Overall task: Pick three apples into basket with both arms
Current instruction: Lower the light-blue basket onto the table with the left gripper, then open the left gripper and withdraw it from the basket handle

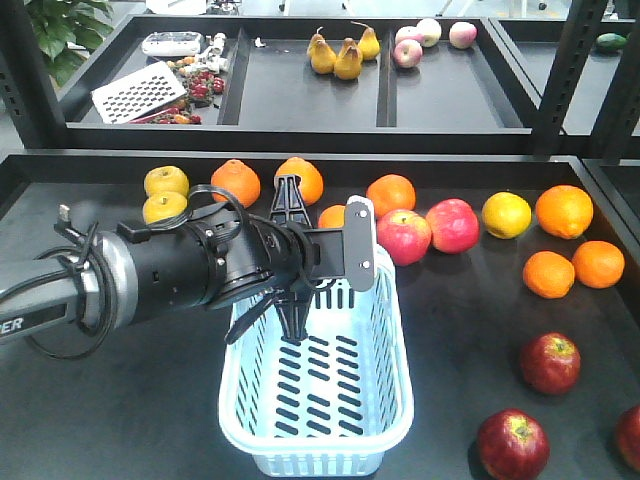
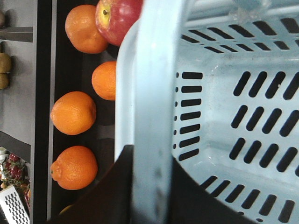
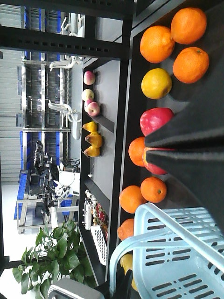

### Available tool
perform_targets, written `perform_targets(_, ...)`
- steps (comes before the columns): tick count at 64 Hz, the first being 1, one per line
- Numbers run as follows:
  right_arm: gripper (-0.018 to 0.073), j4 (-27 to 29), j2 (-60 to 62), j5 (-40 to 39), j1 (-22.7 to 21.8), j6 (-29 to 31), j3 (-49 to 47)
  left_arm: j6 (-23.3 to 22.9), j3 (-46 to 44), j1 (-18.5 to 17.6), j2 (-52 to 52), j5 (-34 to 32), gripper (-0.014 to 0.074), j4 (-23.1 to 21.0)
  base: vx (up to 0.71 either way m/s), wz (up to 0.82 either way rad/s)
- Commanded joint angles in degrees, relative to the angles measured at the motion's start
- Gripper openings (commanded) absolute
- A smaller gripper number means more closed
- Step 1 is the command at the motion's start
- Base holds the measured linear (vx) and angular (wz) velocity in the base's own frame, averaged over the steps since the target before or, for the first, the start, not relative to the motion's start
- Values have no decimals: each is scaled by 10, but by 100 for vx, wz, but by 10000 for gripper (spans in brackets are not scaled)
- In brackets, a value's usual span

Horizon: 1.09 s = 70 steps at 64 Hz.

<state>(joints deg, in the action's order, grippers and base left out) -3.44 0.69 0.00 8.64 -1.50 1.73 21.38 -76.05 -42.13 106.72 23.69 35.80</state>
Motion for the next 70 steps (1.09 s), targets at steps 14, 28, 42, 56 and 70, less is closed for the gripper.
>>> perform_targets(14,-8,-4,7,-40,0,0,7,-6,-21,0,-31,-23,426,-20,0,0)
perform_targets(28,-8,-4,7,-40,0,0,7,-6,-21,-2,-32,16,601,-21,0,0)
perform_targets(42,-8,-4,7,-40,0,0,7,-6,-21,-18,-59,32,590,-21,0,0)
perform_targets(56,-8,-4,7,-40,0,0,7,-7,-21,-24,-127,80,590,-58,0,0)
perform_targets(70,-8,-4,7,-40,0,0,7,-22,-21,-22,-239,145,590,-127,0,0)
